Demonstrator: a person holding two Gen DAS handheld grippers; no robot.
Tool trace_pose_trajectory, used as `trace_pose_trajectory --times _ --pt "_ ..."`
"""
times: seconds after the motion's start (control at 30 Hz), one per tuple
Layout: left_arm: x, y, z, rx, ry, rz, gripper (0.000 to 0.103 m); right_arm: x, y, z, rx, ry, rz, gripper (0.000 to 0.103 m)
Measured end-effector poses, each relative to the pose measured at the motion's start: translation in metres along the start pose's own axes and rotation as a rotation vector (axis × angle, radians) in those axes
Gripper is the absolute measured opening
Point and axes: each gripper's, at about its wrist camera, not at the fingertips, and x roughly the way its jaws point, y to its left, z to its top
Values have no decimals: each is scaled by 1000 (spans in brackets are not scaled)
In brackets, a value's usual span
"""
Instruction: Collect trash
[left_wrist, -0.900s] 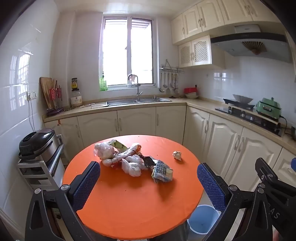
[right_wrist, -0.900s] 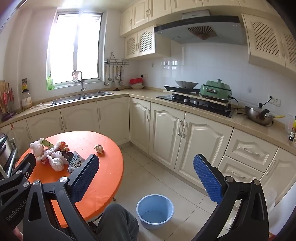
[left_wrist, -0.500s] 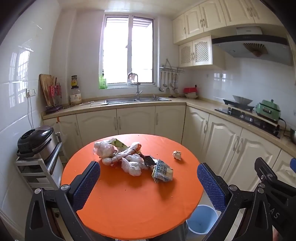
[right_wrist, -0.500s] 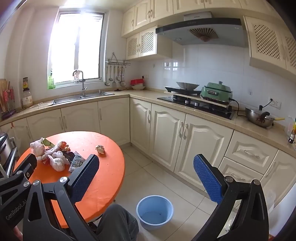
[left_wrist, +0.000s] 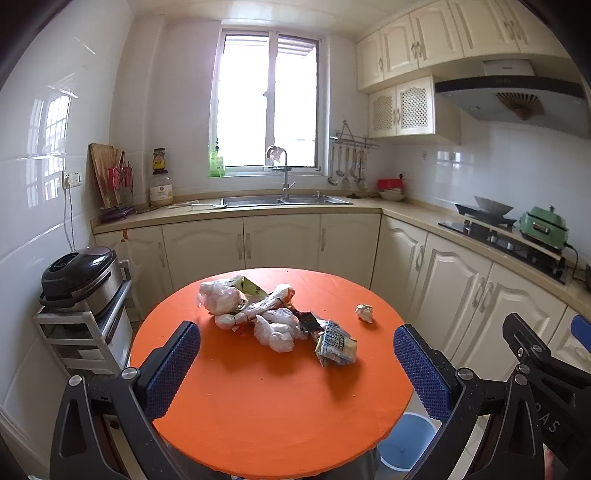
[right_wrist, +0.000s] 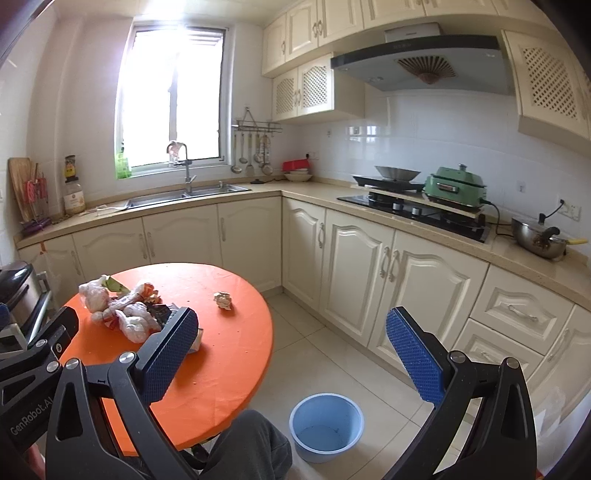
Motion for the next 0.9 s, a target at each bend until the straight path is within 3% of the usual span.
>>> trace_pose_trajectory --times 0.4,0.9 --pt "-1 0 3 -8 1 5 102 6 4 0 19 -14 84 103" --pt "0 2 3 -8 2 3 102 7 2 0 22 -15 88 103"
